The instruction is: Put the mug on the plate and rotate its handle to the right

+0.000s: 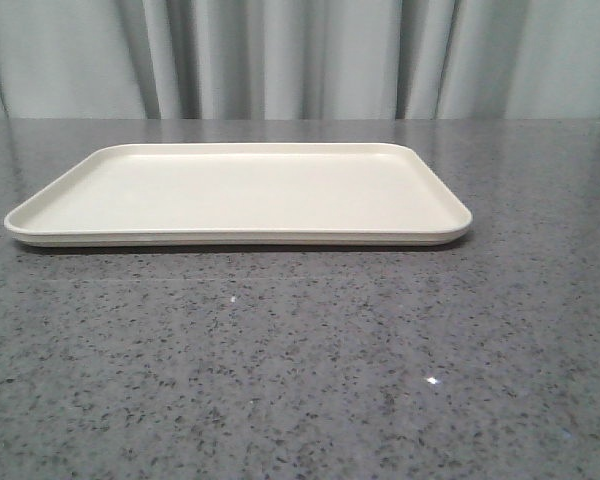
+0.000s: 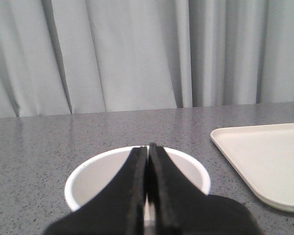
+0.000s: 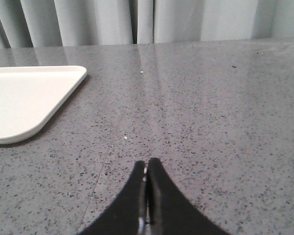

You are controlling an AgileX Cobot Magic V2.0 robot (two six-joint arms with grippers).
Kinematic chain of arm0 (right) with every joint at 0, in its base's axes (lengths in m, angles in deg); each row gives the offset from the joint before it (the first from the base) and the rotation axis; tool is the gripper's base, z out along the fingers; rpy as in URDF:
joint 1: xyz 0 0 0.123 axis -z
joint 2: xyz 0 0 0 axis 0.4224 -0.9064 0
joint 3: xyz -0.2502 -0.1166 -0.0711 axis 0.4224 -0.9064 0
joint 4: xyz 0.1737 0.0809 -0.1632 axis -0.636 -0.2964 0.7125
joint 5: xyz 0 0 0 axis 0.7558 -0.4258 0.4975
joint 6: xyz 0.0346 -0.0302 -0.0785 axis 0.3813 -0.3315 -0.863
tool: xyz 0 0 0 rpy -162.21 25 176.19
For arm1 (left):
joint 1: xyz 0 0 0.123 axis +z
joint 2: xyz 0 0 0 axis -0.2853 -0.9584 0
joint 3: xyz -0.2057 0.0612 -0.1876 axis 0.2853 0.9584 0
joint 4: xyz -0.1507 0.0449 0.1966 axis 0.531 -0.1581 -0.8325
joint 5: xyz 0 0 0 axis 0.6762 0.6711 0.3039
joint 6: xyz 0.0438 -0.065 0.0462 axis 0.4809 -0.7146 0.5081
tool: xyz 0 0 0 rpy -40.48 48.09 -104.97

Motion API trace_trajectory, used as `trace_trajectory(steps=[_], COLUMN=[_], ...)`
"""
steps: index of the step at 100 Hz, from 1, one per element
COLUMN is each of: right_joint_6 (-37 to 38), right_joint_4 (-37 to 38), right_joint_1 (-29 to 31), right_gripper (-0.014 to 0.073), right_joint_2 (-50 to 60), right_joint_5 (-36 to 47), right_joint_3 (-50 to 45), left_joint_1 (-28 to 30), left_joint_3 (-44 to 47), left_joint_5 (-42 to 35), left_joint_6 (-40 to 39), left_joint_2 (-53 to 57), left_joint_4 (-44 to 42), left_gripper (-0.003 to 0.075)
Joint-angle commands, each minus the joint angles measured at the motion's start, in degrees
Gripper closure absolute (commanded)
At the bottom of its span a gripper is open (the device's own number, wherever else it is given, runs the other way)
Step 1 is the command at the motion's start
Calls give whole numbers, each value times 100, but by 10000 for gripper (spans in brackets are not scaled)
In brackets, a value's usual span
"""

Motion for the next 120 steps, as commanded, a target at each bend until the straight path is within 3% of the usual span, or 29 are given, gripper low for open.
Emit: trace_trajectory(steps=[1, 120], right_joint_6=[-18, -18], right_joint_4=[51, 51], right_joint_1=[-37, -50], right_gripper=[706, 706], right_joint_2=[102, 102], right_joint_5=[488, 488], right_joint_3=[-10, -10], left_joint_1=[8, 8], left_joint_3=[54, 54], left_joint_5=[-429, -692], left_joint_6=[-35, -24], left_joint_2=[159, 159], left_joint_4=[59, -227], left_gripper=[740, 740])
